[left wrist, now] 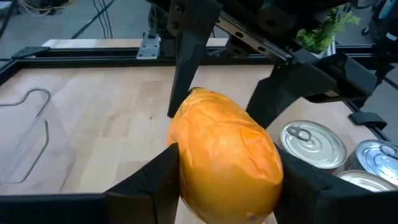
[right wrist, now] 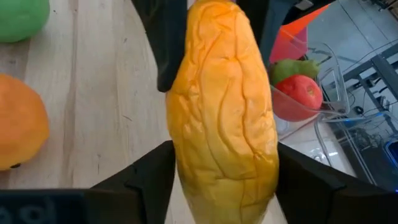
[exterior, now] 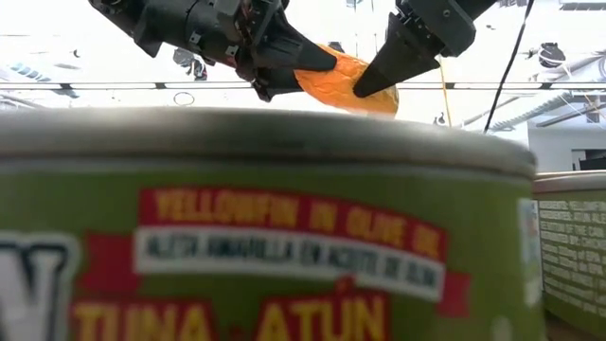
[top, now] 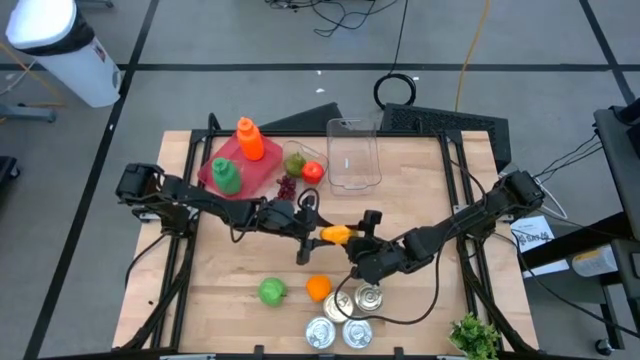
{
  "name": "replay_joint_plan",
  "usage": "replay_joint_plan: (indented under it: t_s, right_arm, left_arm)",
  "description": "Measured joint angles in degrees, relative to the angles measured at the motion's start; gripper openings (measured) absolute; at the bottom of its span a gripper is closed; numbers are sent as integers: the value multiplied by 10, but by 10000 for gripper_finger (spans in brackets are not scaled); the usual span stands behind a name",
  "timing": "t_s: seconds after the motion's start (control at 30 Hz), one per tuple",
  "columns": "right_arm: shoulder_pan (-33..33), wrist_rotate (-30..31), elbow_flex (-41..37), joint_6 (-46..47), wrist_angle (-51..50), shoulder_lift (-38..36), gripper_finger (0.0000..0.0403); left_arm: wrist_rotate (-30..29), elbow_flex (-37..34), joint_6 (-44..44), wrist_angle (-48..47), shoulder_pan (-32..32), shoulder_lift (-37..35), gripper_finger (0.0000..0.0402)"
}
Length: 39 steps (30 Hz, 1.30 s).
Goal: Pick & Place Food Item
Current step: Put the yellow mango into the left transparent bin
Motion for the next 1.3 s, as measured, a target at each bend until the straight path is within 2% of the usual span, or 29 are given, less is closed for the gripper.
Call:
replay_joint_plan:
  t_s: [0.13,0.33,0.5,0.6,0.77,0.9,1.07,1.3]
  right_arm:
    - [2,8,0,-1,2,-3,262]
    - [23,0,1,35,-60,-66,281]
    - [62,-15,-19,102,-102,-139,279]
    - [74,5,-64,97,-48,-179,276]
    - [83,13,-141,54,88,-237,275]
    - [80,11,-182,35,147,-264,274]
    - [77,12,-199,24,174,-280,274]
    - [77,11,-199,24,174,-279,272]
  left_arm:
    - [-8,0,19,-1,2,-6,198]
    - [-60,0,17,-10,9,-31,197]
    - [-165,-44,-12,-11,24,-93,196]
    - [-225,-103,-43,-1,28,-133,196]
    - [-298,-209,-88,81,37,-175,196]
    - [-383,-280,-144,79,39,-188,196]
    - [-428,-322,-199,83,38,-189,196]
    - [-452,-324,-215,69,34,-189,196]
